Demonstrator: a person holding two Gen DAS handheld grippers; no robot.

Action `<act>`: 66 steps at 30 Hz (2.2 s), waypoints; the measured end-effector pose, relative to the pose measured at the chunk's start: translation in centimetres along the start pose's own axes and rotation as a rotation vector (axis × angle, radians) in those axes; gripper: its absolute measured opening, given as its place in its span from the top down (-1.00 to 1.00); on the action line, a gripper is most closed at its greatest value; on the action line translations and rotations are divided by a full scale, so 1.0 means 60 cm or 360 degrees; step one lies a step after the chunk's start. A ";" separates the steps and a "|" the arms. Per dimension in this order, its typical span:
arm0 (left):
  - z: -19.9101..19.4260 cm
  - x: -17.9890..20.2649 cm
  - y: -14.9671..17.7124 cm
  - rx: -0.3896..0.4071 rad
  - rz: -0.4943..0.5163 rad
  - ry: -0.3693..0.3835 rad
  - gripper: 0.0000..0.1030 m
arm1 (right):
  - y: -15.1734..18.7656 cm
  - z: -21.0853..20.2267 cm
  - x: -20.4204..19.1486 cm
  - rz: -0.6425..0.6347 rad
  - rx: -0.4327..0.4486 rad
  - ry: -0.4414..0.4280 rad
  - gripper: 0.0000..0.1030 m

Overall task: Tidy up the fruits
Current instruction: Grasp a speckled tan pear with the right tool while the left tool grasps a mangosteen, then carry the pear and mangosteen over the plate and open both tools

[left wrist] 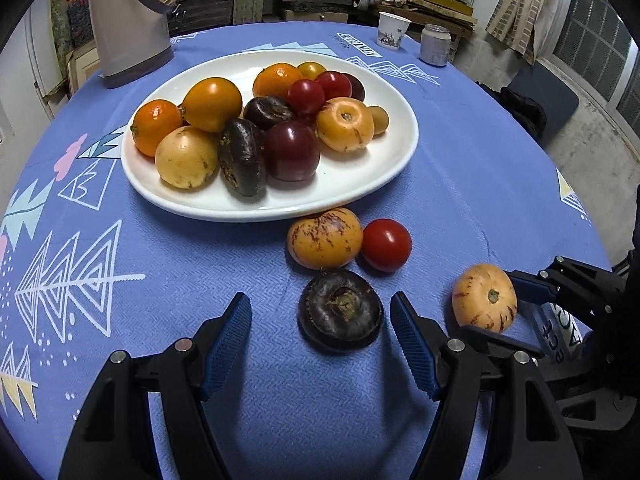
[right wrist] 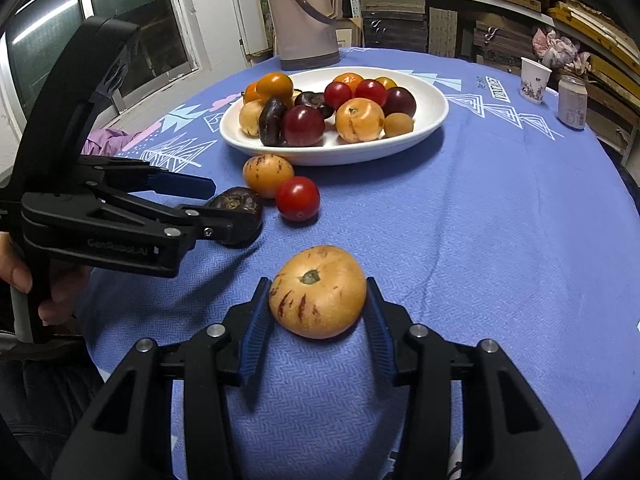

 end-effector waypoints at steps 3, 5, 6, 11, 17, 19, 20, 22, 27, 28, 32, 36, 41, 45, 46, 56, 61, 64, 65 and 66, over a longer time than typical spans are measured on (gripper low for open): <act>0.004 0.001 0.004 -0.0025 -0.0002 0.0011 -0.34 | 0.000 0.000 0.000 0.0001 0.0000 0.0001 0.13; 0.006 0.004 0.005 -0.0024 0.0018 -0.0001 -0.28 | 0.000 0.000 -0.001 0.0000 0.0001 0.0002 0.13; 0.005 0.005 0.006 -0.0024 0.0026 -0.0011 -0.26 | 0.000 0.001 -0.001 0.0000 0.0001 0.0001 0.13; 0.005 0.006 0.005 -0.0002 0.0033 -0.0012 -0.11 | 0.000 0.000 -0.001 -0.0002 0.0003 0.0003 0.13; 0.001 0.014 0.006 0.0001 0.0041 0.0051 0.16 | 0.000 -0.002 -0.002 -0.0005 0.0004 -0.0005 0.13; 0.001 0.012 0.007 -0.0005 0.0029 0.0060 0.16 | -0.001 -0.003 -0.001 0.0001 0.0010 -0.0004 0.13; 0.000 0.011 0.008 -0.0007 0.0025 0.0061 0.16 | -0.003 -0.004 -0.001 0.0007 0.0015 -0.0003 0.13; -0.001 0.011 0.010 -0.0012 0.0021 0.0064 0.16 | -0.005 -0.007 0.000 0.0009 0.0025 0.0000 0.13; -0.021 0.003 0.007 0.0029 0.0013 0.0054 0.16 | -0.025 -0.028 0.008 0.0025 0.0081 0.0012 0.13; -0.031 -0.002 0.004 0.0055 0.0007 0.0045 0.16 | -0.031 -0.034 0.010 0.0029 0.0099 0.0015 0.13; -0.059 -0.023 -0.003 0.0117 -0.0031 0.0015 0.16 | -0.049 -0.050 0.016 0.0039 0.0147 0.0026 0.13; -0.076 -0.040 -0.008 0.0151 -0.0065 -0.0006 0.16 | -0.053 -0.055 0.014 0.0036 0.0158 0.0028 0.13; -0.087 -0.054 -0.005 0.0164 -0.0085 -0.0027 0.16 | -0.052 -0.056 0.010 0.0029 0.0157 0.0029 0.13; -0.091 -0.062 -0.004 0.0168 -0.0095 -0.0046 0.16 | -0.054 -0.055 0.008 0.0024 0.0160 0.0030 0.13; -0.092 -0.064 -0.004 0.0170 -0.0097 -0.0048 0.16 | -0.055 -0.055 0.009 0.0026 0.0162 0.0031 0.13; -0.107 -0.078 -0.019 0.0219 -0.0088 -0.0069 0.16 | -0.105 -0.057 -0.014 0.0008 0.0232 -0.0017 0.13; -0.118 -0.087 -0.044 0.0265 -0.0069 -0.0089 0.16 | -0.140 -0.051 -0.040 -0.0027 0.0261 -0.0058 0.13; -0.120 -0.092 -0.060 0.0285 -0.0061 -0.0097 0.16 | -0.162 -0.040 -0.051 -0.0034 0.0271 -0.0082 0.13; -0.119 -0.096 -0.068 0.0290 -0.0058 -0.0105 0.16 | -0.170 -0.035 -0.053 -0.0029 0.0273 -0.0086 0.13; -0.119 -0.098 -0.073 0.0293 -0.0057 -0.0111 0.16 | -0.178 -0.030 -0.054 -0.0024 0.0276 -0.0087 0.13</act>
Point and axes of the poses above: each gripper's, at about its wrist camera, not at the fingertips, and z roughly the way its jaws point, x to its right, y to its underside, the point moved 8 cm from there along z, roughly the way its jaws point, and after that the axes turned 13 degrees about z, right-handed, at the moved point
